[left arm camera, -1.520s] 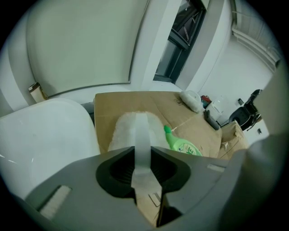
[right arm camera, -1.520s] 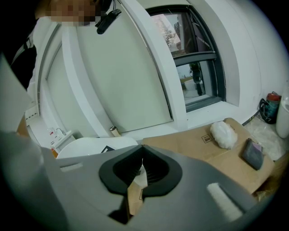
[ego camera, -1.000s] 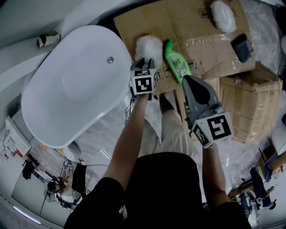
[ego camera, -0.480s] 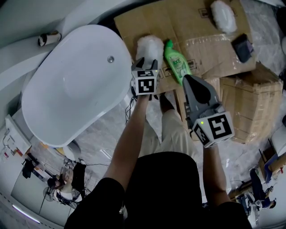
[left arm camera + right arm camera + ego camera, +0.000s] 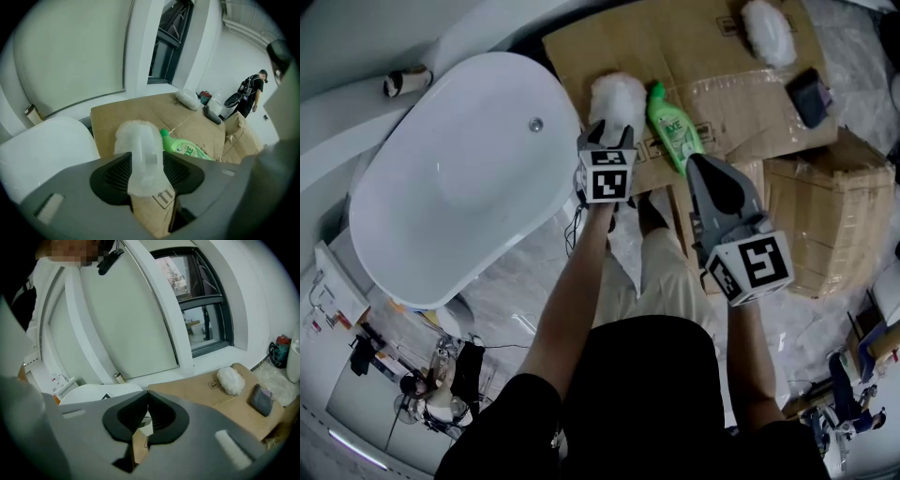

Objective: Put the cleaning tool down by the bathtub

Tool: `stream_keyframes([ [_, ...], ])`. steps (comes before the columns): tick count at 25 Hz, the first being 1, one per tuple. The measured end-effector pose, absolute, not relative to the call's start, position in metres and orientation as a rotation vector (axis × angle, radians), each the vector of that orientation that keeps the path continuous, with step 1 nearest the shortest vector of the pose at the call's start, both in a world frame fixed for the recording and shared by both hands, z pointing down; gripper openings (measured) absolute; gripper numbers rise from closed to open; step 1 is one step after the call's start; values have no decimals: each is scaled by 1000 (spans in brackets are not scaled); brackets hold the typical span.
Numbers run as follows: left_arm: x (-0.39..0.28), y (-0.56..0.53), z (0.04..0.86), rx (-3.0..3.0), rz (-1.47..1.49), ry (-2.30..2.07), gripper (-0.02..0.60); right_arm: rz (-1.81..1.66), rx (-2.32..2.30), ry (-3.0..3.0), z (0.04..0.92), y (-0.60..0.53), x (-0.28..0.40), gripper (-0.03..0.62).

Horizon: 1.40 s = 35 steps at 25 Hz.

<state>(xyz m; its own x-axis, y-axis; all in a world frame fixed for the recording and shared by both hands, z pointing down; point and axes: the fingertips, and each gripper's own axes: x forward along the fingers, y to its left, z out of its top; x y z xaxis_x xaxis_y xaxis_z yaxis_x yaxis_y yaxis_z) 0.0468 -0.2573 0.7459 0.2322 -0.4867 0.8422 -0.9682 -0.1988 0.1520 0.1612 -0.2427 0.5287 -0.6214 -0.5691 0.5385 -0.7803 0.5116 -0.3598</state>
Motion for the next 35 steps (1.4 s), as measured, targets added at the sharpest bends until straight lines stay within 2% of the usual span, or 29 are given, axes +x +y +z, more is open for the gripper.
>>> stream_keyframes([
  [35,-17,-135,575,2143,798,-1257,188,608,1494,-2405,396,-107,117,9],
])
